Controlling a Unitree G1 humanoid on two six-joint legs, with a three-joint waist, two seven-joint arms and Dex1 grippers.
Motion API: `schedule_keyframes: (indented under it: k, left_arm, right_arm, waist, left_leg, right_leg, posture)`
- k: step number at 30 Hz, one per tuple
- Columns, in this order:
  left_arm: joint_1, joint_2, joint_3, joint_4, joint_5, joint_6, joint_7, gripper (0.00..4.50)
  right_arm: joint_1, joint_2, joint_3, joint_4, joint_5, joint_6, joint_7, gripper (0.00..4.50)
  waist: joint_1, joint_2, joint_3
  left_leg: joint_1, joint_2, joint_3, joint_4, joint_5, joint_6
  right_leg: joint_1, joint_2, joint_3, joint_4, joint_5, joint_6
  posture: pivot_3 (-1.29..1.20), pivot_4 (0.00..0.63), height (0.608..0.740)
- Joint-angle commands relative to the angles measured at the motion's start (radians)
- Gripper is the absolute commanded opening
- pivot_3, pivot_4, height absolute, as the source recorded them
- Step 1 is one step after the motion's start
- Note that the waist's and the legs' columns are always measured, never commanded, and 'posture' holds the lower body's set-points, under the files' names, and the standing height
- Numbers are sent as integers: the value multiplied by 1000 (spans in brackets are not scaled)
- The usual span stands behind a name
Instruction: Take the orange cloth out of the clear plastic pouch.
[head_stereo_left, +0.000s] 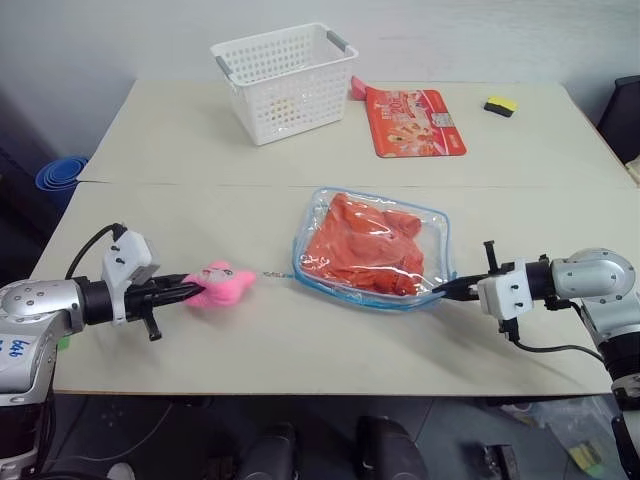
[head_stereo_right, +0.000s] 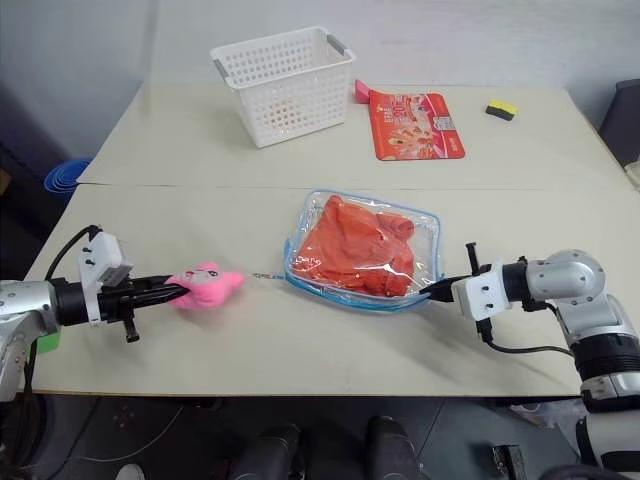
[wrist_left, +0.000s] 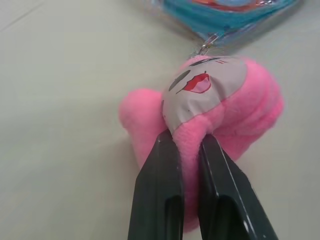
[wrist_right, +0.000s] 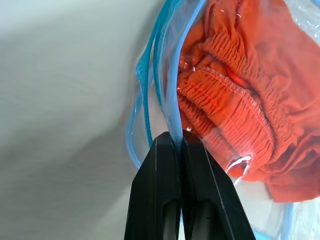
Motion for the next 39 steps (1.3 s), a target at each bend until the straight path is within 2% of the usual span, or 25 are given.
schedule_keyframes:
  k: [1, 4, 7, 12, 16, 18, 19, 21, 23, 26, 31, 35, 39]
  left_arm:
    - [-6, -25, -36, -62, -21, 2, 20, 10]
    - [-8, -63, -77, -79, -32, 18, 38, 10]
    - [-5, -82, -103, -81, -27, 19, 48, 969]
    - [3, -73, -92, -47, -11, -15, 52, 2500]
    - [31, -17, -41, 12, -14, -41, 15, 3713]
    - [-62, -9, 36, 34, -129, 69, 38, 4324]
    - [-106, -9, 65, 37, -188, 130, 47, 4484]
    - [-226, 1, 57, 1, -281, 226, 40, 4484]
    - [-293, 14, -11, -54, -284, 238, 10, 4484]
    - [-362, 26, -251, -126, -98, 84, -48, 4484]
    - [-447, -32, -523, -25, 233, -264, -38, 4484]
    - [-523, -157, -627, 138, 405, -493, 45, 4484]
    - [-557, -236, -643, 270, 510, -661, 135, 4484]
  right_arm:
    - [-17, -4, -8, -24, 31, 10, 11, 0]
    - [-24, 3, -7, -37, 44, 59, 17, 0]
    - [-10, -9, -12, -63, 68, 156, 39, 674]
    - [70, -49, -49, -152, 111, 248, 49, 2302]
    - [195, -100, -136, -281, 187, 406, 10, 3629]
    - [273, -121, -221, -368, 239, 508, -46, 4296]
    - [303, -127, -253, -400, 252, 542, -67, 4476]
    - [394, -148, -332, -489, 312, 675, -98, 4476]
    - [474, -173, -390, -582, 390, 827, -106, 4476]
    - [595, -192, -478, -773, 580, 1087, -129, 4476]
    - [637, -136, -531, -962, 743, 1282, -255, 4476]
    - [626, -75, -533, -1064, 855, 1379, -368, 4476]
    - [628, -22, -511, -1119, 881, 1415, -441, 4476]
  waist:
    - [0, 0, 0]
    - [0, 0, 0]
    - [-1, 0, 0]
    - [1, 0, 0]
    - [3, 1, 1]
    - [5, 1, 1]
    - [12, 1, 1]
    - [20, 1, 1]
    - [26, 1, 1]
    - [28, 4, 1]
    - [23, 3, 2]
    - [30, 3, 2]
    - [33, 2, 2]
  left_leg:
    - [0, 0, 0, 0, 0, 0]
    - [0, 0, 0, 0, 0, 0]
    - [0, 0, 0, 0, 0, 0]
    - [0, 1, 0, 0, 0, 0]
    - [0, 0, 0, 0, 0, 0]
    - [0, 0, 0, 0, 0, 0]
    - [0, 1, 0, 0, 0, 0]
    - [-1, 1, -1, 1, 0, -1]
    - [-1, 0, -1, 1, 0, -1]
    - [0, -1, -1, -1, -1, 1]
    - [0, 0, 2, -1, -1, 0]
    - [0, 0, 2, 0, 0, 0]
    - [-1, -2, 1, 0, 0, 1]
  right_leg:
    - [0, 0, 0, 0, 0, 0]
    - [0, 0, 0, 1, 0, 0]
    - [0, 0, 0, 1, 0, 0]
    - [0, 0, 0, 1, 0, 0]
    - [0, 0, 0, 1, 0, 0]
    - [0, 0, 0, 1, 0, 0]
    - [0, 0, 0, 0, 0, 0]
    - [0, 0, -1, 1, 0, 0]
    - [0, -1, -1, 2, 0, 0]
    - [1, -2, 0, 1, 0, 0]
    - [1, 2, 1, -3, 0, 0]
    - [1, 2, 1, -5, 0, 0]
    - [0, 2, 0, -2, 1, 2]
  posture:
    - [0, 150, 740]
    - [0, 150, 740]
    - [0, 150, 740]
    - [0, 150, 740]
    - [0, 150, 740]
    - [0, 150, 740]
    - [0, 150, 740]
    - [0, 150, 740]
    - [0, 150, 740]
    - [0, 150, 740]
    - [0, 150, 740]
    - [0, 150, 740]
    - [0, 150, 740]
